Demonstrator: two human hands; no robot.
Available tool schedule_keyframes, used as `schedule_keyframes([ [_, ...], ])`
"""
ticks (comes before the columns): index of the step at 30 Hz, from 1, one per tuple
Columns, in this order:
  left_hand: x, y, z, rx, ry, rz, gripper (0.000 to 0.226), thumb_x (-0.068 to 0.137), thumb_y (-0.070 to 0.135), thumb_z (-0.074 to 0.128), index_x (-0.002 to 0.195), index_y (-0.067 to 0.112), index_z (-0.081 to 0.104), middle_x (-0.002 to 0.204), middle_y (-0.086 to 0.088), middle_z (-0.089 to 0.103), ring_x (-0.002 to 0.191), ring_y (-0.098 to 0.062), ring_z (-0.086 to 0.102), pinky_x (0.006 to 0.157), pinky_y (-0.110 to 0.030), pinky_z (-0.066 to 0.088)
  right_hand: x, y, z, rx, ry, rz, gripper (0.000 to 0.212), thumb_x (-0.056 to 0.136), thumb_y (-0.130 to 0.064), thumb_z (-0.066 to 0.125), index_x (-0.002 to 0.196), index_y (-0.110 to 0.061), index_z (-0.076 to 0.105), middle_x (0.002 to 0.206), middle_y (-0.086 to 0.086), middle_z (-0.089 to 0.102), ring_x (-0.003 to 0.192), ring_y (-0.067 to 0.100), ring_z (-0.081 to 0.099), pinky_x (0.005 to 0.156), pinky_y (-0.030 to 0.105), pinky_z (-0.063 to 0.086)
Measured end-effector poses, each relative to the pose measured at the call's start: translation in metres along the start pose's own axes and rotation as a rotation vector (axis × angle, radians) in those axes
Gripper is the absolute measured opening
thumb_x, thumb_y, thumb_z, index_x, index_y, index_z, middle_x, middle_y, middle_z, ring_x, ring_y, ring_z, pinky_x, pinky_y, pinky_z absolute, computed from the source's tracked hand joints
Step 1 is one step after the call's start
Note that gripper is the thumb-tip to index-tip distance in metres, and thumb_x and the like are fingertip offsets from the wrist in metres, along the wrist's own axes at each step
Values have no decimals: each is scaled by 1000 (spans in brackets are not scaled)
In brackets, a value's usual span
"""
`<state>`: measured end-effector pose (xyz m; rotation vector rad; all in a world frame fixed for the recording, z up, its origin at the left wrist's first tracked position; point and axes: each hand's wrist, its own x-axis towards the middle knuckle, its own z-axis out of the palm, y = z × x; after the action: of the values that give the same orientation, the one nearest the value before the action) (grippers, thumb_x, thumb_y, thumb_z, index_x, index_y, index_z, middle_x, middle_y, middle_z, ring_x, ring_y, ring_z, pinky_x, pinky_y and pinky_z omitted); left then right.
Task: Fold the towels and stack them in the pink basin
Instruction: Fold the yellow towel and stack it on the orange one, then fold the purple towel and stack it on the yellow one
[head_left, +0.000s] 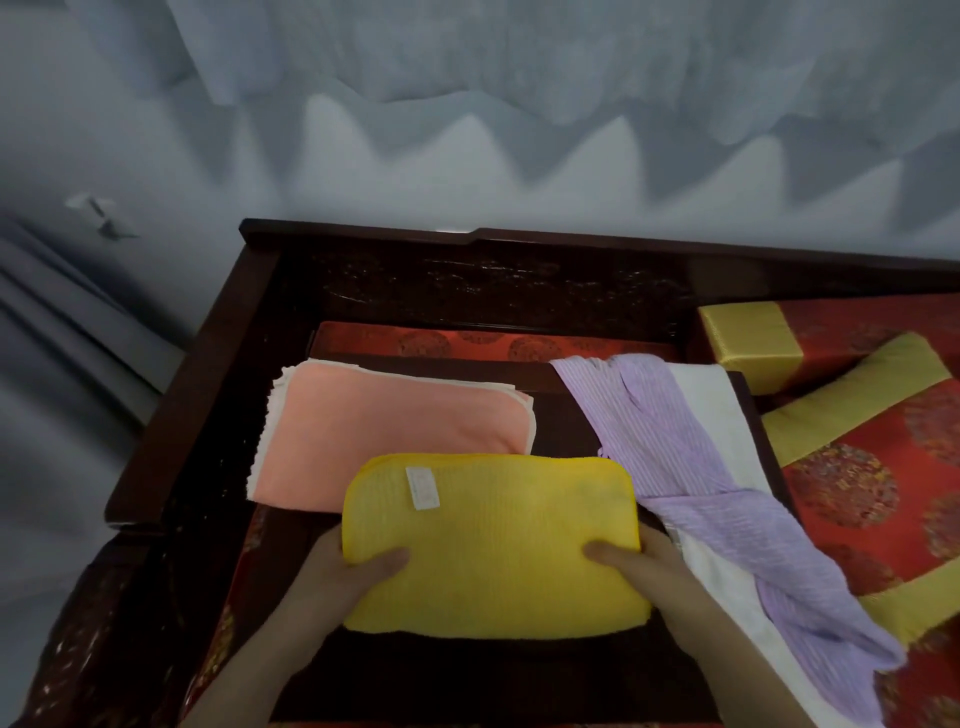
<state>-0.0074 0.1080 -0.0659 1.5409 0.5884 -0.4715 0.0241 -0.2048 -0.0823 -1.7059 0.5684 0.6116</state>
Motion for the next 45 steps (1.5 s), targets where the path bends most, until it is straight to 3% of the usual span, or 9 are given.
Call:
schedule_keyframes([
  [7, -1, 82, -60, -3, 129, 286, 61, 61, 35, 86, 113, 43, 55, 104, 6, 69, 91, -17, 68, 69, -36, 56, -28, -75, 18, 113, -112, -339, 46, 72, -29, 75, 114, -31, 55, 107, -7, 70, 97, 12, 68, 78, 32, 56],
  [14, 87, 82, -98, 195, 230, 90, 58, 77, 31, 75, 127, 19, 48, 124, -11, 57, 100, -25, 59, 82, -44, 52, 34, -74, 86, -102, -25, -559, 91, 85, -7, 65, 148, -44, 11, 138, -14, 32, 121, 2, 38, 100, 20, 36],
  [18, 102, 68, -95, 300, 297, -14, 77, 79, 31, 75, 141, 11, 34, 134, -15, 49, 114, -34, 52, 81, -43, 46, 56, -56, 101, -348, 45, -523, 78, 84, -6, 63, 147, -34, 27, 126, 2, 36, 87, -2, 46, 68, -3, 38],
  [24, 91, 44, -83, 372, 367, 2, 78, 80, 34, 73, 142, 8, 34, 136, -16, 48, 119, -35, 51, 86, -44, 46, 73, -51, 87, -496, 5, -520, 73, 83, -12, 65, 145, -30, 30, 133, 5, 32, 90, 2, 47, 70, 4, 38],
  [28, 76, 52, -86, 489, 432, -2, 78, 77, 36, 75, 138, 6, 37, 136, -18, 49, 118, -38, 51, 85, -45, 45, 69, -58, 67, -484, -36, -548, 79, 81, -19, 70, 147, -24, 27, 135, 3, 32, 116, 17, 45, 93, 22, 37],
  [33, 56, 89, -52, 596, 689, 456, 50, 79, 25, 74, 119, 7, 51, 114, -16, 63, 102, -33, 61, 86, -41, 48, 60, -41, -29, -623, 241, -524, 62, 76, -30, 68, 133, -19, 48, 123, 1, 49, 114, 23, 48, 94, 36, 43],
  [37, 42, 91, 75, 454, 256, 595, 26, 81, 16, 71, 101, 18, 56, 87, 5, 66, 77, 0, 62, 65, -5, 42, 63, -10, -109, -1197, 245, -133, 60, 81, -38, 60, 137, -28, 40, 135, 2, 40, 127, 26, 36, 99, 48, 38],
  [41, 66, 51, 195, 336, -127, 354, 16, 83, 20, 70, 94, 22, 58, 86, 3, 64, 80, -6, 62, 77, -21, 50, 64, 17, -132, -1298, 247, -209, 47, 85, -36, 57, 130, -27, 44, 129, 1, 43, 124, 22, 39, 95, 46, 39],
  [45, 102, 41, 262, -25, -120, -119, 20, 89, 21, 63, 77, 13, 50, 75, -6, 51, 66, -15, 50, 61, -25, 43, 57, 35, -143, -1234, 226, -365, 44, 83, -35, 50, 127, -26, 52, 130, -1, 51, 125, 23, 46, 90, 41, 42],
])
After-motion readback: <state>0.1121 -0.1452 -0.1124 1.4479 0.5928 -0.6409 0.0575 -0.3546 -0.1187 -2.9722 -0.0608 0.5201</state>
